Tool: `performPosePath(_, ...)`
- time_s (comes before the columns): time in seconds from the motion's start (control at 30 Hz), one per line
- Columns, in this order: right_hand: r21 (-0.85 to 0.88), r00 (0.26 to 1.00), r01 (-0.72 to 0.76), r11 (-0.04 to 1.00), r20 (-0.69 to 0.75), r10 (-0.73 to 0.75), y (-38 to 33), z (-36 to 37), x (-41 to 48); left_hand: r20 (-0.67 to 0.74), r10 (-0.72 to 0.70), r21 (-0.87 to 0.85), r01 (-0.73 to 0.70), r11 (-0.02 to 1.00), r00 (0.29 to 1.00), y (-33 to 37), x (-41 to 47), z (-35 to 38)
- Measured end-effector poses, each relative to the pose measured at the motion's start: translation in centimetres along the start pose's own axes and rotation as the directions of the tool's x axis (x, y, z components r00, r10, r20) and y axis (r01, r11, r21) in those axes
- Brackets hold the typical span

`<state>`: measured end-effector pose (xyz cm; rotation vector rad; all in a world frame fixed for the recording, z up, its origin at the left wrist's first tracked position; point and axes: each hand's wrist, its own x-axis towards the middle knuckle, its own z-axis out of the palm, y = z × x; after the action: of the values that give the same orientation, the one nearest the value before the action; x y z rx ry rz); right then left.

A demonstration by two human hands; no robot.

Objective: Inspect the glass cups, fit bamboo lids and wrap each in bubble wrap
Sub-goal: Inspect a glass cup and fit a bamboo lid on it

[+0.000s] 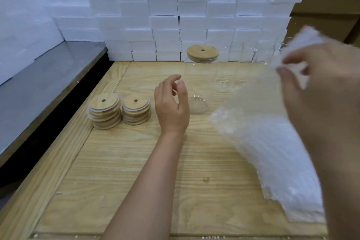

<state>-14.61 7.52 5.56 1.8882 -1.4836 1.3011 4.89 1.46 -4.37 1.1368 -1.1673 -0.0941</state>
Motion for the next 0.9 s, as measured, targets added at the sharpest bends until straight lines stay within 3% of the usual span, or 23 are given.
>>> performPosePath(0.1,0.119,0.966,0.255,0.96,-0.083,-0.246,-4.2,3.0,-0.9,-0.009,-0.036,-0.131,0.035,0.991,0.999,0.1,0.3,-0.4)
performPosePath(0.23,0.135,0.935,0.338,0.931,0.065,-0.349,-6.4,7.6,-3.1,0.04,-0.235,-0.422,0.23,0.877,0.971,0.3,0.7,-0.5)
performPosePath(0.3,0.167,0.937,0.281,0.945,0.163,-0.308,-6.5,9.1,-4.4,0.098,-0.33,-0.512,0.332,0.792,0.939,0.2,1.0,-0.6)
performPosePath(0.4,0.211,0.941,0.194,0.958,0.236,-0.243,-6.0,10.7,-5.8,0.194,-0.275,-0.506,0.336,0.795,0.942,-0.1,1.1,-0.9)
performPosePath(0.53,0.302,0.906,0.23,0.925,0.281,-0.317,-5.8,11.3,-6.9,0.252,-0.245,-0.443,0.336,0.831,0.936,-0.3,0.9,-0.9)
performPosePath(0.67,0.383,0.971,0.086,0.92,0.173,-0.163,-5.8,11.0,-6.9,0.205,-0.273,-0.42,0.337,0.843,0.94,-0.6,0.9,-1.1)
performPosePath(0.77,0.261,0.99,0.005,0.965,0.137,-0.042,-5.4,10.7,-6.5,0.203,-0.249,-0.396,0.312,0.864,0.947,-0.6,0.9,-1.2)
performPosePath(0.9,0.074,0.99,0.059,0.995,0.121,-0.068,-4.8,10.7,-6.6,0.198,-0.233,-0.332,0.288,0.898,0.952,-0.6,0.7,-1.1)
